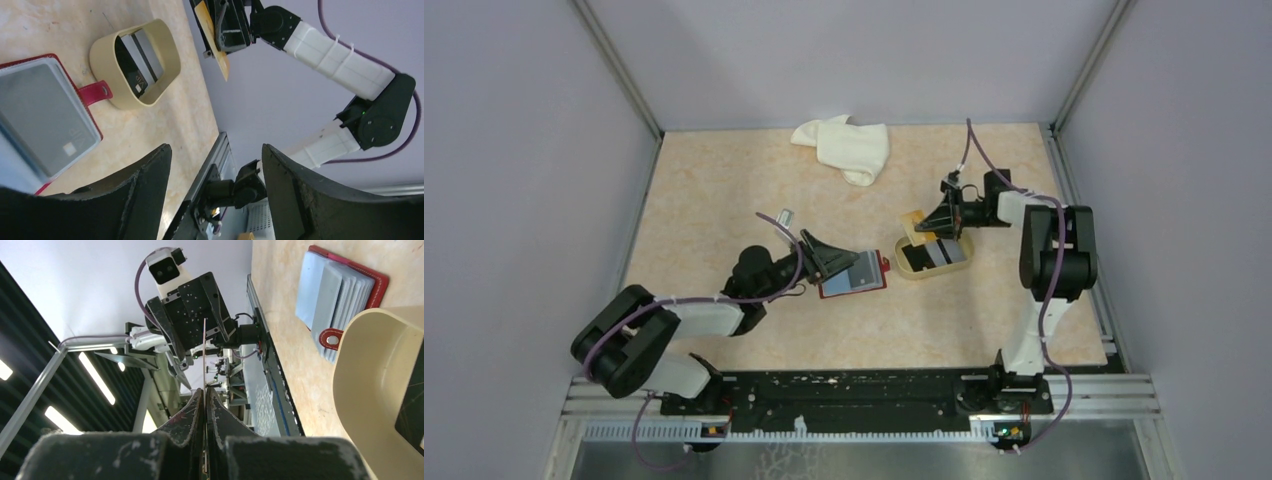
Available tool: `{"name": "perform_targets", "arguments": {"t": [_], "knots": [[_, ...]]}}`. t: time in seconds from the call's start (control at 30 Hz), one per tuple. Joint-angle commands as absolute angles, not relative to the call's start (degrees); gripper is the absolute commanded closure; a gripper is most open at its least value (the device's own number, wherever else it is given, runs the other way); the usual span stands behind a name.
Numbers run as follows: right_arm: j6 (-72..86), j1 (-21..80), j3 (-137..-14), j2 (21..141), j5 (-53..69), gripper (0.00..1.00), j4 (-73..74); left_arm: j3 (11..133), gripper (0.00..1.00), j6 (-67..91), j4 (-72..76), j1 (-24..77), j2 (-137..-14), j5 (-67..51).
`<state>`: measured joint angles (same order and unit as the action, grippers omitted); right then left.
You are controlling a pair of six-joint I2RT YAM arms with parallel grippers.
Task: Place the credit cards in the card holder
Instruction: Pick up the credit card from the storage box, then insert the credit card into the card holder.
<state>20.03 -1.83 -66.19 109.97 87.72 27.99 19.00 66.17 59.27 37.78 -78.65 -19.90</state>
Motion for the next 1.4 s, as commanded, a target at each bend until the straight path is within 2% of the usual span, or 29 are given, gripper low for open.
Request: {"name": "perform_targets", "arguments": {"t": [0.0,0.23,0.47,0.7,0.77,0.83,0.93,1.03,1.17,1.27,1.37], "knots": [[14.5,-0.5,-68.3,111.5,94.3,1.00,34.3,23.8,0.28,71.5,63.8,40.1,-83.7,-13.0],[3.9,2.4,-70.7,111.9,91.6,1.00,42.8,30.8,0.36,74.5,69.2,41.8,-94.9,-10.8],[-9.2,5.3,-74.1,111.9,90.2,1.00,52.8,37.2,0.38,77.5,73.7,41.8,-105.7,-10.6],[-10.5,7.7,-74.3,112.5,87.8,1.00,53.3,39.6,0.43,79.7,77.6,41.8,-109.1,-11.8],[-11.0,8.4,-74.4,112.6,87.4,1.00,53.6,39.9,0.50,79.4,77.7,41.8,-109.3,-11.7],[-12.4,9.1,-74.9,112.6,86.8,1.00,54.7,40.1,0.64,79.3,77.8,41.8,-109.6,-11.8],[-14.7,9.8,-75.7,112.6,85.7,1.00,56.5,40.0,0.99,79.3,79.7,41.8,-110.3,-12.9],[-17.9,9.9,-76.5,112.6,85.1,1.00,58.4,37.6,1.00,77.9,84.6,41.7,-110.3,-14.0],[-25.7,9.9,-78.6,112.3,84.6,0.88,64.2,31.7,1.00,72.2,89.6,41.6,-107.1,-12.9],[-28.1,10.1,-78.8,111.8,84.2,0.69,65.5,28.2,1.00,68.4,91.4,41.2,-104.5,-13.8],[-31.2,11.1,-79.4,111.4,83.2,0.58,67.4,25.5,1.00,65.3,93.6,41.0,-102.2,-14.6]]}}
